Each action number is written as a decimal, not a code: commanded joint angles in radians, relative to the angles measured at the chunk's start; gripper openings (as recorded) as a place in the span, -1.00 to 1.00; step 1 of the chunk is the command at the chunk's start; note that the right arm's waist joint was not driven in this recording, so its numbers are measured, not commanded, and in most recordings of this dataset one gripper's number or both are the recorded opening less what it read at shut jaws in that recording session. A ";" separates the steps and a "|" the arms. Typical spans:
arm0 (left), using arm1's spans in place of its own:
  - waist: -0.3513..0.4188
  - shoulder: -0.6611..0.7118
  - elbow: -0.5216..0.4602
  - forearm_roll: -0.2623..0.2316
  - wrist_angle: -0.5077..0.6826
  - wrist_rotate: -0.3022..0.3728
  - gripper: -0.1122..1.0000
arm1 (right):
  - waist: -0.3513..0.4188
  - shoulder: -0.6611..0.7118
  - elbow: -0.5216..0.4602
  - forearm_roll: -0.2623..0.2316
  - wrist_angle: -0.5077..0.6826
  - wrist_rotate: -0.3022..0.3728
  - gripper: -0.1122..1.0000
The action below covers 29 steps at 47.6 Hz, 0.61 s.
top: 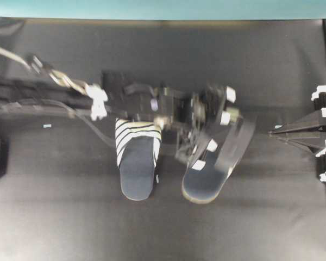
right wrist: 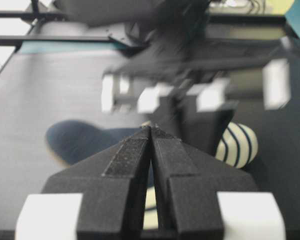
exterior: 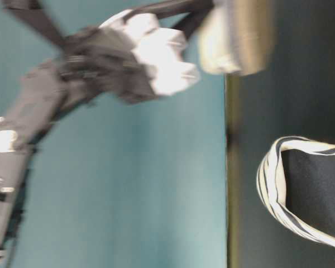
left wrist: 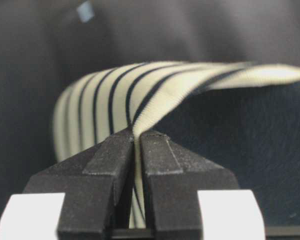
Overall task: Arrange the slippers with the left arm.
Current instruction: 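Grasp the right slipper and rotate it parallel beside the left slipper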
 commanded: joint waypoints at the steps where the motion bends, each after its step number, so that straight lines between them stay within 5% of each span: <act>1: 0.029 -0.044 -0.032 0.005 0.097 -0.126 -0.77 | 0.000 -0.003 -0.003 0.002 -0.008 0.008 -0.80; 8: 0.043 -0.046 -0.003 0.005 0.198 -0.259 -0.77 | 0.000 -0.012 0.006 0.002 -0.012 0.008 -0.80; 29: 0.052 -0.020 0.129 0.003 0.089 -0.253 -0.77 | 0.000 -0.015 0.012 0.002 -0.014 0.008 -0.80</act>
